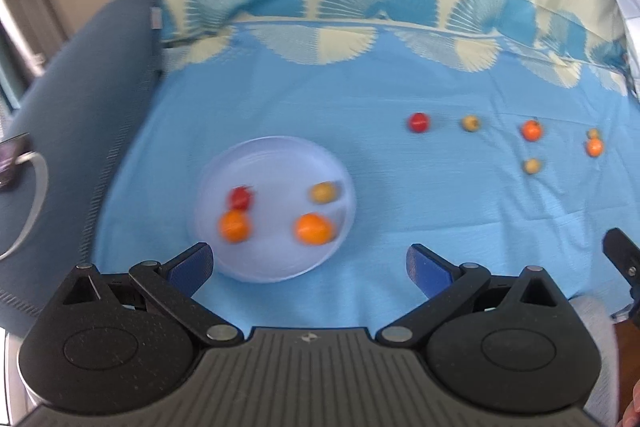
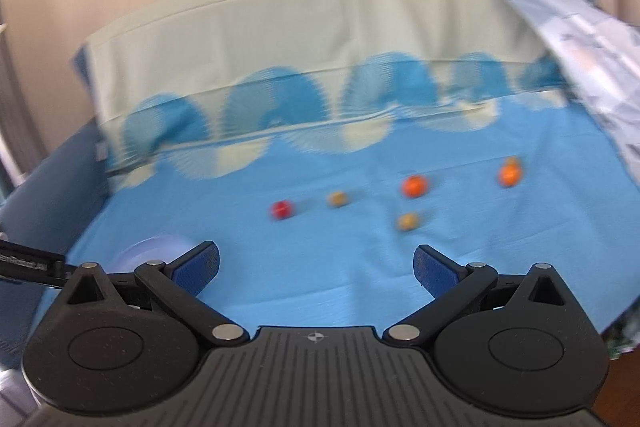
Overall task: Organize fruits
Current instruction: 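Reach the left tool to a yellow longan and grasp it while the right tool grasps a mandarin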
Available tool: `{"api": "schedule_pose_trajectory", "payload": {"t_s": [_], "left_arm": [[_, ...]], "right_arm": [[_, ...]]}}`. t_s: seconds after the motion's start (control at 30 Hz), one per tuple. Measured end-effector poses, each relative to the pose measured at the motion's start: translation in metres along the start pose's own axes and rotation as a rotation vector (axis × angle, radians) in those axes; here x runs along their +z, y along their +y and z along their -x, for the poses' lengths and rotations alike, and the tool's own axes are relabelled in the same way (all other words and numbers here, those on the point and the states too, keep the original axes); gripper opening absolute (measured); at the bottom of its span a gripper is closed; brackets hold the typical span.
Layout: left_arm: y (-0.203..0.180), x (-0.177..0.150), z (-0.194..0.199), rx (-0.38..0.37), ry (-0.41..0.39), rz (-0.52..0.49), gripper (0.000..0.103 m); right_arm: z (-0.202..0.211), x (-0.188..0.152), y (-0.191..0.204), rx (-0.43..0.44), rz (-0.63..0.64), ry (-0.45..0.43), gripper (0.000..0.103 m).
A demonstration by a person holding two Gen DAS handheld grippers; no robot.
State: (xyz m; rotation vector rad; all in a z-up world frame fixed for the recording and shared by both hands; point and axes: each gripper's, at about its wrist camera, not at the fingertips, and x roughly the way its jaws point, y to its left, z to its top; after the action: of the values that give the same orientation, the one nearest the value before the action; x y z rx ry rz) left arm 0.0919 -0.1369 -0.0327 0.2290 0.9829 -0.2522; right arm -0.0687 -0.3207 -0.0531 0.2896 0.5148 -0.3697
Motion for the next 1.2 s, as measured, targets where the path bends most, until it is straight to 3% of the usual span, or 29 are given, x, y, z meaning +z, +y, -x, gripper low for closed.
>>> {"api": "schedule_pose_trajectory", "payload": {"t_s": [0.2, 0.4, 0.57, 0.7, 0.9, 0.97, 1.03, 1.2], "left_arm": [[-0.06, 0.044, -0.048, -0.085, 0.04, -0.036, 0.103], [-0.128, 0.094, -0.112, -0.117, 0.048, -0.092, 0.103], [-0.181, 0.13, -0.173, -0.179, 0.067, -0.124, 0.103], [-0.215, 0.144, -0.224, -0.148, 0.084, -0.16, 0.103], [-0.232, 0.152, -0.283, -0.128, 0.143, -0.147, 0.103], [-0.235, 0.149, -0.301, -0.119, 0.185, -0.154, 0.103], [-0.236, 0.145, -0.301, -0.112, 0.146, -0.168, 0.103], [-0.238, 0.148, -0.303, -0.115, 0.156, -0.191, 0.103]], "right_arm": [[-0.033, 0.016, -0.08, -0.146, -0.098, -0.007, 0.102], [-0.089, 0.04, -0.152, -0.241, -0.205, -0.012, 0.102], [-0.161, 0.059, -0.193, -0.206, -0.183, -0.01, 0.102], [-0.225, 0.069, -0.221, -0.174, -0.105, 0.025, 0.102], [-0.301, 0.073, -0.253, -0.144, -0.008, 0.07, 0.102], [-0.324, 0.07, -0.262, -0.169, -0.005, 0.099, 0.102], [-0.343, 0.061, -0.273, -0.196, -0.031, 0.168, 0.102], [-0.337, 0.039, -0.269, -0.204, 0.025, 0.087, 0.102]]}}
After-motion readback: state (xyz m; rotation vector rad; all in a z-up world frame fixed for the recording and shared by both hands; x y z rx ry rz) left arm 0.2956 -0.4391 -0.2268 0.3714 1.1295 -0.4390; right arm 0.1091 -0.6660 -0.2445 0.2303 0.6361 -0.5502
